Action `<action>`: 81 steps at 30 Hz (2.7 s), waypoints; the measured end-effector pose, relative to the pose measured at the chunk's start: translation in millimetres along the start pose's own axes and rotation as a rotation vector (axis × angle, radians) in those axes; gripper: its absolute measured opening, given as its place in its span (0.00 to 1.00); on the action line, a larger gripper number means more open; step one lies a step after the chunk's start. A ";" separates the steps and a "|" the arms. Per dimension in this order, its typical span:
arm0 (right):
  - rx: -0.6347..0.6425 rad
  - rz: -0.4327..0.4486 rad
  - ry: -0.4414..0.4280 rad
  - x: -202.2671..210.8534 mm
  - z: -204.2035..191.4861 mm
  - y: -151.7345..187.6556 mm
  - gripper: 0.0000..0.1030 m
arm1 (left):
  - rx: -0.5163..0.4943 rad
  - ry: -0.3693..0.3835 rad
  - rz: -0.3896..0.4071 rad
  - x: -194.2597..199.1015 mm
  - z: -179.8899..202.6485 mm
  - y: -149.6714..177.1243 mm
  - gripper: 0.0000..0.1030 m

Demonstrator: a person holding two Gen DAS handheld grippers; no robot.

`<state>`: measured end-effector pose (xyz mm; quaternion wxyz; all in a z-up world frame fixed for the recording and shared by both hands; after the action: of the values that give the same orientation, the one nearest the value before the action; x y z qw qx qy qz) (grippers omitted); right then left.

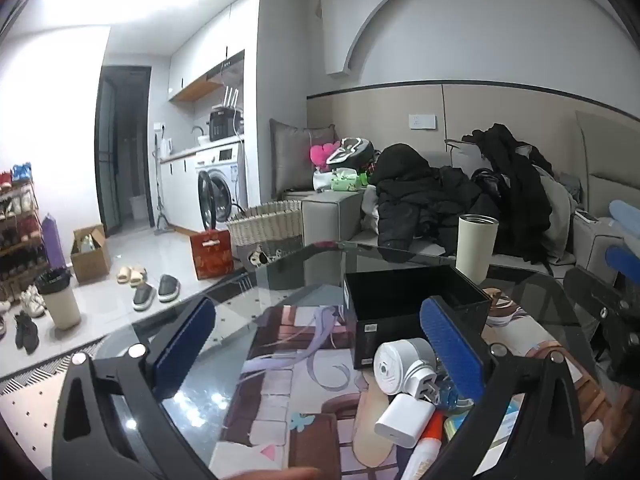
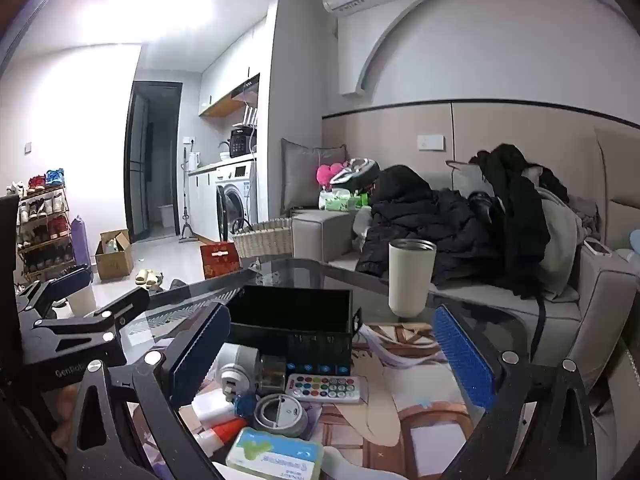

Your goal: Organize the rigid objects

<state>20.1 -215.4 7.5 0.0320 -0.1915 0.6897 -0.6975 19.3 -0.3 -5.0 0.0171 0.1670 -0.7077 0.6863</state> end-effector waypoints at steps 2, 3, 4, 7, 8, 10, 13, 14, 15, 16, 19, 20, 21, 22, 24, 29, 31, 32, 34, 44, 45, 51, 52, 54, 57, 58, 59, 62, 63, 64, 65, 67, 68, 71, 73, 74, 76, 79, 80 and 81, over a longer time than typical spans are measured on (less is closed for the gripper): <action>0.012 0.008 0.007 0.4 1.1 0.6 1.00 | -0.006 0.011 -0.009 -2.4 0.4 0.2 1.00; 0.008 0.006 0.008 0.3 2.9 1.2 1.00 | -0.008 0.015 -0.016 -4.7 0.6 0.4 1.00; 0.001 0.003 0.006 0.2 5.4 1.8 1.00 | -0.012 0.021 -0.025 -7.5 1.1 0.6 1.00; 0.024 -0.011 -0.002 -3.7 2.3 -2.3 1.00 | -0.027 0.039 -0.012 -5.4 -4.4 -3.4 1.00; 0.023 -0.023 -0.001 -7.3 2.1 -2.5 1.00 | -0.030 0.052 0.008 3.1 -6.3 -3.5 1.00; 0.039 0.011 0.000 -2.1 -4.3 -4.7 1.00 | -0.052 0.047 0.005 12.2 -2.5 -3.4 1.00; 0.039 0.048 -0.018 4.3 -3.4 0.1 1.00 | -0.102 0.084 -0.024 4.8 8.0 -0.1 1.00; 0.033 0.053 -0.025 6.6 -1.2 0.4 1.00 | -0.111 0.109 -0.023 6.6 10.2 0.1 0.99; 0.034 0.055 -0.027 7.5 -1.7 -0.2 1.00 | -0.112 0.132 -0.015 9.3 11.7 0.4 0.99; 0.035 0.057 -0.026 7.9 -2.1 -0.1 1.00 | -0.113 0.132 -0.008 9.3 13.3 1.1 0.99; 0.034 0.055 -0.029 9.6 -2.4 -2.1 1.00 | -0.121 0.132 0.015 9.4 16.7 2.3 0.99; 0.033 0.054 -0.027 9.9 -2.4 -1.1 1.00 | -0.114 0.146 0.032 10.2 17.3 1.8 0.99; 0.034 0.053 -0.024 10.7 -2.4 -1.1 1.00 | -0.102 0.139 0.059 12.8 16.7 1.4 0.99; 0.035 0.053 -0.022 11.8 -2.4 -1.2 1.00 | -0.086 0.119 0.086 15.8 15.7 0.5 0.99; 0.030 0.051 -0.022 12.3 -1.5 -1.7 1.00 | -0.060 0.099 0.095 17.9 13.5 -1.9 0.99; 0.032 0.051 -0.019 12.0 -0.7 -0.8 1.00 | -0.050 0.041 0.117 21.6 5.7 -6.0 1.00; 0.030 0.049 -0.025 13.3 -0.9 -0.6 1.00 | -0.058 0.101 0.101 22.1 6.0 -5.2 1.00; 0.029 0.047 -0.029 11.0 -0.7 -0.1 1.00 | -0.051 0.111 0.099 22.5 5.2 -4.6 1.00; 0.028 0.041 -0.030 10.4 -0.5 -0.4 1.00 | -0.050 0.118 0.099 24.0 4.2 -4.0 1.00; 0.030 0.032 -0.026 9.2 0.0 -0.1 1.00 | -0.053 0.094 0.063 18.9 7.7 -1.1 1.00; 0.027 0.029 -0.022 9.0 0.8 0.2 1.00 | -0.050 0.089 0.059 17.9 6.2 -1.0 1.00; 0.022 0.027 -0.018 7.2 2.8 0.2 1.00 | -0.042 0.072 0.050 14.7 4.5 0.3 1.00; 0.021 0.028 -0.019 7.3 2.8 0.2 1.00 | -0.041 0.072 0.051 14.7 4.5 -0.6 1.00; 0.024 0.031 -0.018 7.7 3.0 -0.4 1.00 | -0.041 0.068 0.053 14.7 4.9 -1.3 1.00; 0.027 0.033 -0.020 8.5 2.8 -1.1 1.00 | -0.033 0.068 0.049 12.5 4.3 -1.0 1.00; 0.025 0.032 -0.019 8.6 3.0 -1.3 1.00 | -0.033 0.069 0.048 12.3 4.5 -1.9 1.00; 0.025 0.034 -0.018 8.5 2.1 -0.7 1.00 | -0.032 0.068 0.050 12.4 4.3 -1.9 1.00; 0.026 0.033 -0.018 8.3 1.8 -1.0 1.00 | -0.032 0.068 0.051 11.8 4.6 -2.3 1.00; 0.027 0.033 -0.018 8.4 1.9 -0.7 1.00 | -0.032 0.068 0.051 11.6 4.6 -2.2 1.00; 0.027 0.034 -0.017 8.5 2.1 -0.7 1.00 | -0.030 0.067 0.051 11.7 4.6 -2.4 1.00; 0.027 0.034 -0.018 8.4 2.0 -0.7 1.00 | -0.031 0.067 0.050 11.8 4.6 -2.3 1.00; 0.026 0.035 -0.018 8.6 2.6 -0.8 1.00 | -0.030 0.067 0.048 11.3 4.9 -2.1 1.00; 0.027 0.034 -0.019 8.4 1.8 -0.4 1.00 | -0.030 0.066 0.049 11.4 4.9 -1.9 1.00; 0.028 0.036 -0.018 8.3 1.7 -0.3 1.00 | -0.030 0.066 0.048 10.4 5.7 -1.3 1.00; 0.028 0.035 -0.018 8.3 2.0 -0.4 1.00 | -0.030 0.066 0.048 10.4 5.1 -1.3 1.00; 0.027 0.035 -0.018 8.2 1.7 -0.2 1.00 | -0.028 0.065 0.050 10.4 4.9 -1.3 1.00; 0.027 0.035 -0.017 8.3 1.7 0.2 1.00 | -0.025 0.064 0.051 9.8 4.1 0.0 1.00; 0.029 0.037 -0.019 8.2 1.4 0.4 1.00 | -0.026 0.065 0.051 9.7 4.5 -0.1 1.00; 0.031 0.039 -0.019 8.4 1.6 0.2 1.00 | -0.025 0.064 0.051 9.8 4.0 -0.4 1.00; 0.032 0.040 -0.020 8.6 1.7 -0.8 1.00 | -0.025 0.066 0.050 9.6 4.0 -0.4 1.00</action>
<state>12.9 -219.6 10.2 0.0560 -0.1840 0.6817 -0.7059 11.1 -6.2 -2.5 0.0253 0.1264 -0.7194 0.6825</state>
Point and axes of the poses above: each gripper's, at about its wrist camera, not at the fingertips, and x roughly against the way its jaws point, z to its right, y to its underside, the point moved 2 cm from there along -x, roughly the way its jaws point, and after that the axes turned 12 degrees about -y, right-handed, at the moved point
